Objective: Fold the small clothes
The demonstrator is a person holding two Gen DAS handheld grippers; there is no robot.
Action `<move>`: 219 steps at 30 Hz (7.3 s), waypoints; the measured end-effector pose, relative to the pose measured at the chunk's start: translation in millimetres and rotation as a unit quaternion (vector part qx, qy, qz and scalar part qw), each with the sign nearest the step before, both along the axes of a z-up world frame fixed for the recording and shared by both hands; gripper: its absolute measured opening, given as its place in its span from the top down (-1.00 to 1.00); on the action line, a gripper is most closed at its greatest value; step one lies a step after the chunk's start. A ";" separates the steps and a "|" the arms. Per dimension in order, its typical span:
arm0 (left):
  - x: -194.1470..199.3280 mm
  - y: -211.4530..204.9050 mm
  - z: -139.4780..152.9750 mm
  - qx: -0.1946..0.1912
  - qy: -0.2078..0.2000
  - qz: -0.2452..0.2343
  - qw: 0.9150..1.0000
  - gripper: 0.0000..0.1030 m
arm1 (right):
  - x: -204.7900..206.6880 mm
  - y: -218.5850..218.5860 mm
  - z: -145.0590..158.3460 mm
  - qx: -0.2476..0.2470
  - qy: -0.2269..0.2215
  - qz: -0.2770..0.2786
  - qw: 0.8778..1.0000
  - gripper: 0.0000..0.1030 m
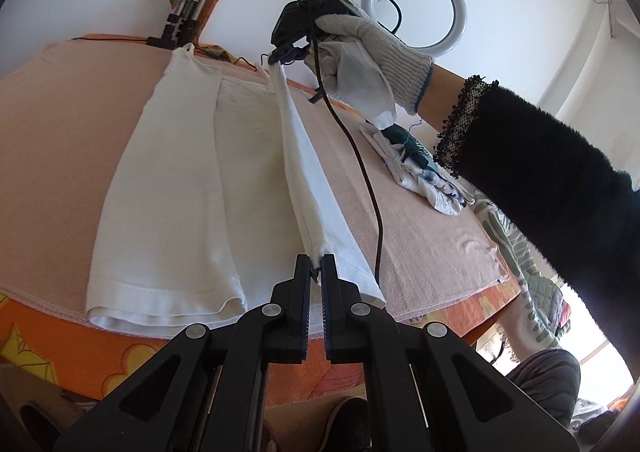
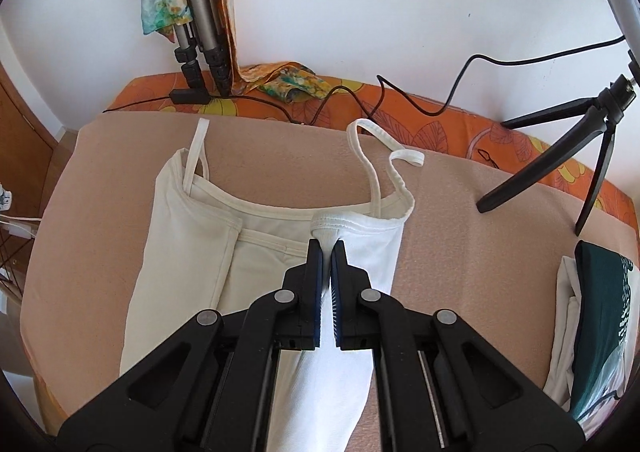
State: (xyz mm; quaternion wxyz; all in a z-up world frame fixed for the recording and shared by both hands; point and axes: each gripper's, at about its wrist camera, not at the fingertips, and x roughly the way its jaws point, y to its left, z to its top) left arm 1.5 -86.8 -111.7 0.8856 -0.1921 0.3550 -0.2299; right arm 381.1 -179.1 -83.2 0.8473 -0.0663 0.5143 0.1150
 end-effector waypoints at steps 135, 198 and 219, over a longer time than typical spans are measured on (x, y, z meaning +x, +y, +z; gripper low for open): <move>130.0 105.2 1.0 0.013 0.128 0.000 0.992 0.75 | -220.4 -122.5 -49.4 0.286 0.097 -0.063 0.951 0.83; 110.3 63.2 4.2 0.114 0.077 -0.041 0.990 0.19 | -264.2 -136.8 -59.1 0.277 0.106 0.052 0.954 0.39; 141.0 96.8 21.4 0.109 0.067 0.002 0.992 0.19 | -238.0 -122.8 -3.8 0.183 0.002 0.050 0.982 0.79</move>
